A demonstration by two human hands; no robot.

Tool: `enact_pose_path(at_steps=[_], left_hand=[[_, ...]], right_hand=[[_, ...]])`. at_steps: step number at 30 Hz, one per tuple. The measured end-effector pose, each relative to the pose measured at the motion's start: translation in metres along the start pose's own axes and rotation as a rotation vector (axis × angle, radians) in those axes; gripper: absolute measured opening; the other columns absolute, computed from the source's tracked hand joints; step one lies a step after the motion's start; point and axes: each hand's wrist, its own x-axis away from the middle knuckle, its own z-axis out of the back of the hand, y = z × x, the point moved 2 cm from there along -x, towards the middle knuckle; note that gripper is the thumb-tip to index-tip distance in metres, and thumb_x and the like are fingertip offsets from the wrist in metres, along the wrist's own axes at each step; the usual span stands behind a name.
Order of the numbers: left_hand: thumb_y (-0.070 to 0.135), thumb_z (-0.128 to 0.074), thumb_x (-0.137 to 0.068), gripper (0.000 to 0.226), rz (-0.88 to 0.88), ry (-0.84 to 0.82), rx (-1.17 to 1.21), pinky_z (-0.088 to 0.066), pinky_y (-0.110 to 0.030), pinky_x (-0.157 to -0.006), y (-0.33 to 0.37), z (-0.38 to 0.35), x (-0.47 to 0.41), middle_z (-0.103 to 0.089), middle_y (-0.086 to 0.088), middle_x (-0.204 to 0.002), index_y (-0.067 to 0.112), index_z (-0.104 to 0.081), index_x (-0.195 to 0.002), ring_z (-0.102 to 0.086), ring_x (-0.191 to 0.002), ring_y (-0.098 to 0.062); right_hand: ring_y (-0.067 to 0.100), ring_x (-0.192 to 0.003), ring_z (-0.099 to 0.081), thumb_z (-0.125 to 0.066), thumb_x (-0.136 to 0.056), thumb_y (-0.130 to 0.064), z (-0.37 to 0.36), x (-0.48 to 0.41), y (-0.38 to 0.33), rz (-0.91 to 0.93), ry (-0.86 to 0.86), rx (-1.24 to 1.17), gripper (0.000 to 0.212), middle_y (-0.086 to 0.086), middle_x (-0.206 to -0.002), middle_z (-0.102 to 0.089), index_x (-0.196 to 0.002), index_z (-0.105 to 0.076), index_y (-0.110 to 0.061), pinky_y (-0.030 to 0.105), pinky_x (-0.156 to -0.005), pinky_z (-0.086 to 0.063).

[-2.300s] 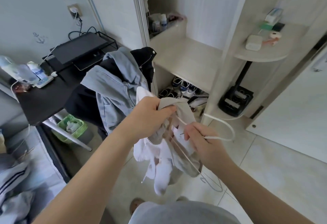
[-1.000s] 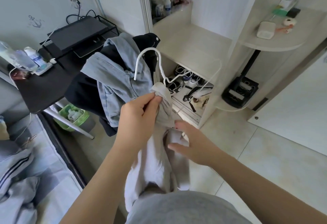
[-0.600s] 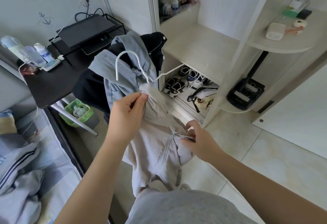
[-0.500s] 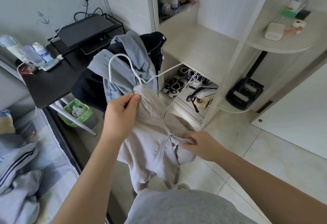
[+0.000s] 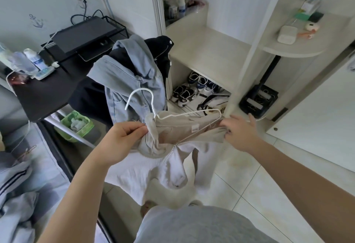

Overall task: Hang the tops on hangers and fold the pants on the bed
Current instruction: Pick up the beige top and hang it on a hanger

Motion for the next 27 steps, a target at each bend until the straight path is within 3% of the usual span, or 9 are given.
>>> enact_pose_path(at_steps=[5,7,9,14,16,19,22,25,27], left_hand=[[0.022,-0.057,-0.101,0.027,0.070,-0.057,-0.088,-0.056,-0.045,-0.092,-0.002,-0.002,0.000,-0.078,-0.003,-0.092,0.031,-0.081,-0.091,-0.072,-0.093,-0.029],[0.026,-0.057,-0.102,0.026,0.107,-0.107,-0.188,-0.055,-0.049,-0.086,-0.004,-0.005,-0.004,-0.075,-0.008,-0.088,0.028,-0.080,-0.090,-0.069,-0.082,-0.028],[0.032,-0.056,-0.102,0.028,0.132,-0.180,-0.369,-0.052,-0.045,-0.074,-0.002,-0.015,-0.008,-0.071,-0.011,-0.083,0.028,-0.078,-0.087,-0.058,-0.069,-0.018],[0.031,-0.058,-0.101,0.026,0.017,-0.100,-0.341,-0.045,-0.034,-0.065,0.018,-0.040,-0.013,-0.066,-0.013,-0.078,0.020,-0.076,-0.086,-0.050,-0.062,-0.015],[0.026,-0.062,-0.099,0.018,-0.050,-0.002,-0.245,-0.048,-0.036,-0.067,0.022,-0.039,-0.013,-0.068,-0.009,-0.077,0.020,-0.076,-0.089,-0.057,-0.066,-0.024],[0.016,-0.068,-0.094,0.012,-0.131,0.074,-0.191,-0.054,-0.035,-0.076,0.023,-0.034,-0.008,-0.074,0.004,-0.081,0.023,-0.078,-0.092,-0.067,-0.077,-0.023],[0.008,-0.068,-0.094,0.024,-0.211,0.128,-0.180,-0.053,-0.020,-0.074,0.019,-0.028,-0.004,-0.075,0.013,-0.084,0.030,-0.077,-0.089,-0.068,-0.078,-0.009],[0.003,-0.066,-0.094,0.024,-0.226,0.193,-0.088,-0.053,-0.020,-0.075,0.011,-0.018,0.000,-0.075,0.007,-0.086,0.023,-0.076,-0.087,-0.069,-0.079,-0.012],[0.000,-0.063,-0.095,0.022,-0.222,0.213,-0.004,-0.053,-0.020,-0.077,0.007,-0.011,0.003,-0.075,0.003,-0.086,0.017,-0.075,-0.088,-0.070,-0.081,-0.014]], right_hand=[[0.016,-0.129,-0.044,-0.059,-0.088,-0.020,0.027,-0.003,-0.004,0.034,0.180,-0.028,0.015,-0.011,-0.111,-0.063,-0.098,-0.066,-0.029,0.048,-0.116,-0.016],[0.024,-0.108,-0.057,-0.058,-0.088,-0.012,0.041,-0.003,-0.013,0.089,0.193,-0.108,0.013,-0.004,-0.100,-0.063,-0.093,-0.063,-0.023,0.045,-0.099,-0.039],[0.029,-0.093,-0.060,-0.055,-0.085,-0.004,0.055,0.001,-0.031,0.153,0.208,-0.231,0.015,0.002,-0.093,-0.064,-0.093,-0.062,-0.015,0.042,-0.082,-0.047],[0.011,-0.080,-0.061,-0.046,-0.085,-0.010,0.073,0.021,-0.101,0.410,0.195,-0.452,0.019,-0.001,-0.090,-0.069,-0.095,-0.059,-0.020,0.029,-0.072,-0.047],[0.014,-0.069,-0.057,-0.049,-0.087,-0.008,0.071,0.026,-0.115,0.453,0.142,-0.446,0.014,-0.001,-0.076,-0.063,-0.088,-0.053,-0.022,0.035,-0.063,-0.045],[0.011,-0.059,-0.044,-0.048,-0.086,-0.017,0.071,0.026,-0.116,0.422,0.059,-0.485,0.009,-0.001,-0.066,-0.052,-0.082,-0.046,-0.024,0.035,-0.056,-0.039],[0.006,-0.062,-0.042,-0.042,-0.077,-0.024,0.071,0.022,-0.106,0.346,-0.043,-0.547,0.008,-0.010,-0.066,-0.051,-0.080,-0.049,-0.023,0.030,-0.060,-0.035],[0.007,-0.067,-0.045,-0.046,-0.075,-0.019,0.075,0.017,-0.090,0.274,-0.053,-0.618,0.010,-0.012,-0.067,-0.052,-0.077,-0.054,-0.016,0.031,-0.065,-0.036],[0.011,-0.070,-0.048,-0.053,-0.081,-0.013,0.079,0.017,-0.079,0.238,-0.070,-0.661,0.007,-0.001,-0.071,-0.056,-0.080,-0.059,-0.016,0.032,-0.069,-0.038]])
